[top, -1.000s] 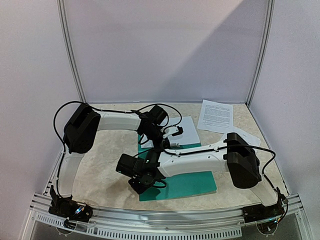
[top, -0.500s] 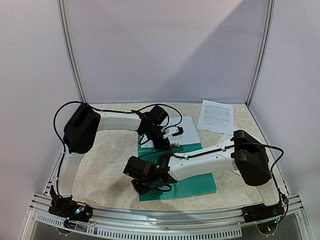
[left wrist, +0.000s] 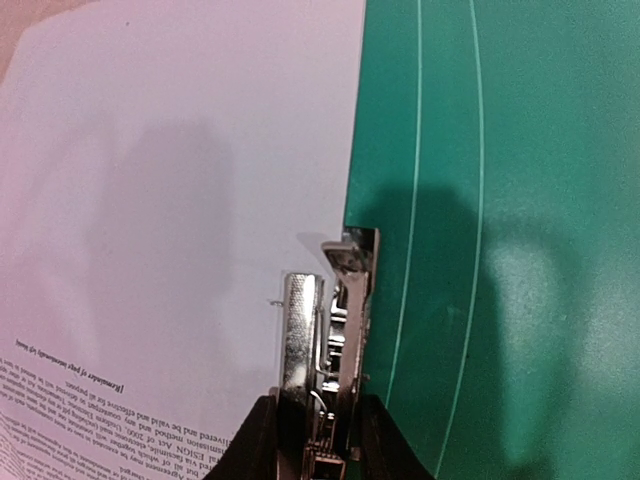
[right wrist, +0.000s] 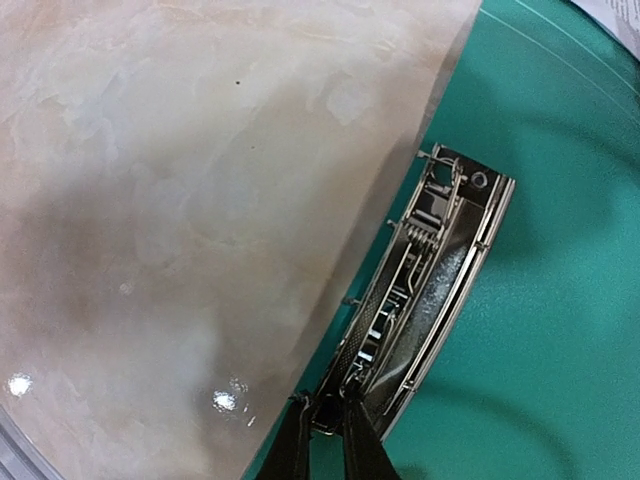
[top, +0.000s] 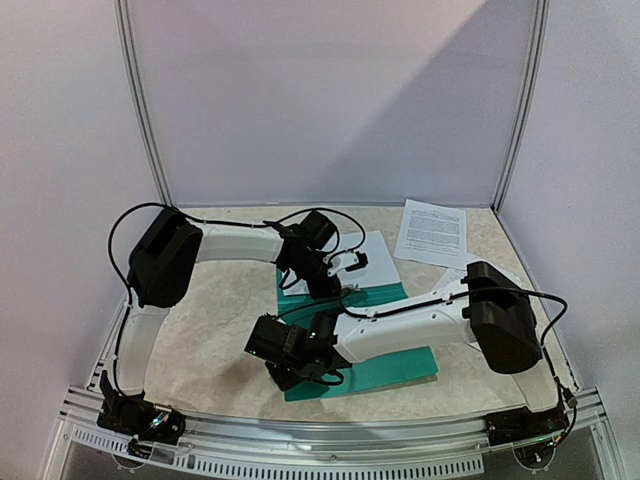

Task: Put the files into the folder
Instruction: Open the spring clip on the folder at the center of the board.

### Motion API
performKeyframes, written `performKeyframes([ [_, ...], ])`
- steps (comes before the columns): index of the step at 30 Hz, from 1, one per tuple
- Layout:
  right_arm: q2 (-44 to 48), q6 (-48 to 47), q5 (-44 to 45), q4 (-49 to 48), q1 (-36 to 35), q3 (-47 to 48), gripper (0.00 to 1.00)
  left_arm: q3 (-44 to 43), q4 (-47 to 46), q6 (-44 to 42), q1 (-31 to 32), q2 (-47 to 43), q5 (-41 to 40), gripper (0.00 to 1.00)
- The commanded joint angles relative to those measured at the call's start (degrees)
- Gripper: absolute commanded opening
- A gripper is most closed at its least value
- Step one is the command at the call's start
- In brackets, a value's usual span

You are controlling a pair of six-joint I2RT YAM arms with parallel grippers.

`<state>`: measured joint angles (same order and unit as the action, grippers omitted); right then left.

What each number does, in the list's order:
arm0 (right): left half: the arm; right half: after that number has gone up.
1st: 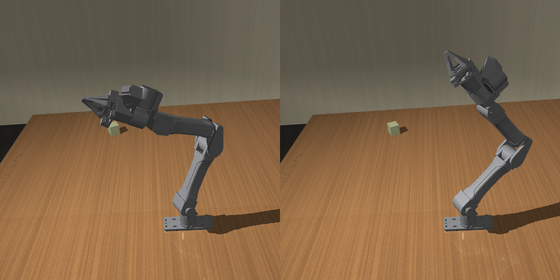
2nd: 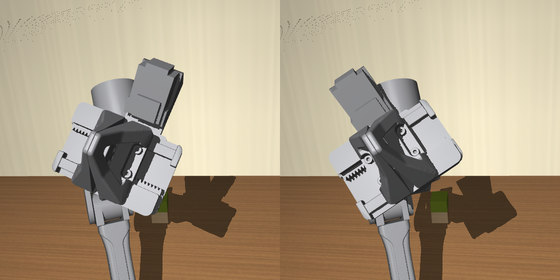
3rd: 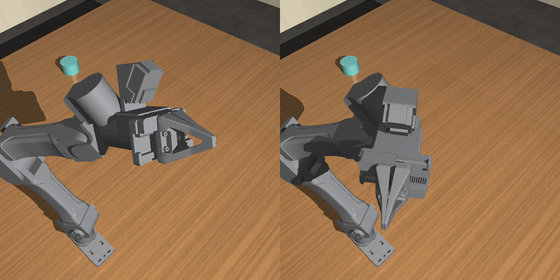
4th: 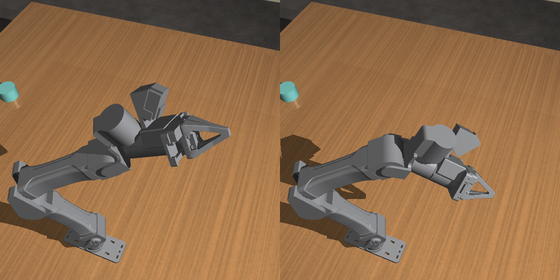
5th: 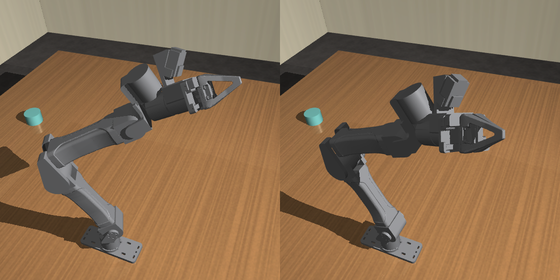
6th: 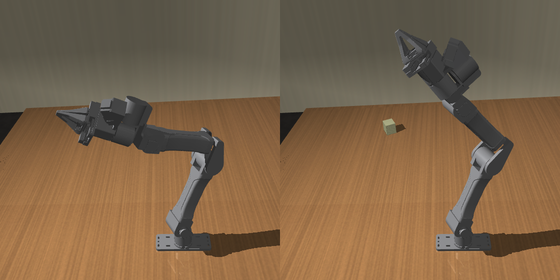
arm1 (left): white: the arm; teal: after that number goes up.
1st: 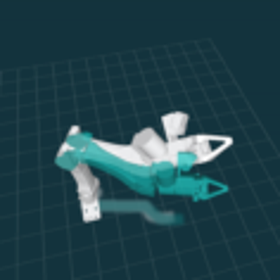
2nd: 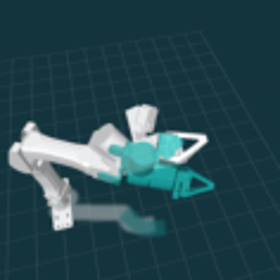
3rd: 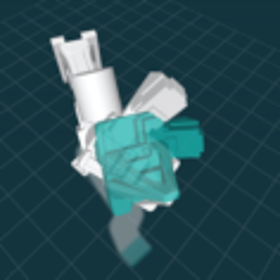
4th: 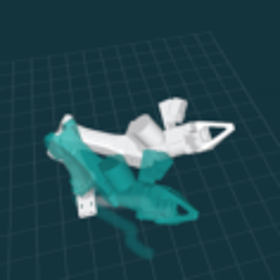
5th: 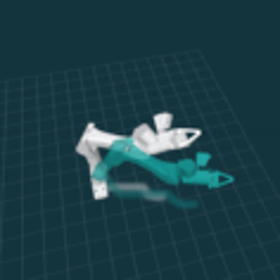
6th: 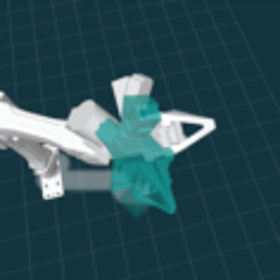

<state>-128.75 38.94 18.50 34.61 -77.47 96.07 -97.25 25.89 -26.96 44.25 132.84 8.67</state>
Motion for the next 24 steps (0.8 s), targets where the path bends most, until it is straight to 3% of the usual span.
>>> performKeyframes([
  [1,0.5,-1.9,1.8,5.6,1.0,-2.5,0.0,5.4,13.0,-1.5,0.2,10.0,-6.8,0.14],
  [17,6.5,-7.0,1.2,-0.6,2.1,-2.6,0.0,5.4,12.9,-1.5,0.3,10.0,-6.8,0.14],
  [24,3.3,-6.9,-0.5,4.3,2.2,-2.2,0.0,5.4,12.9,-1.5,0.3,10.0,-6.8,0.14],
])
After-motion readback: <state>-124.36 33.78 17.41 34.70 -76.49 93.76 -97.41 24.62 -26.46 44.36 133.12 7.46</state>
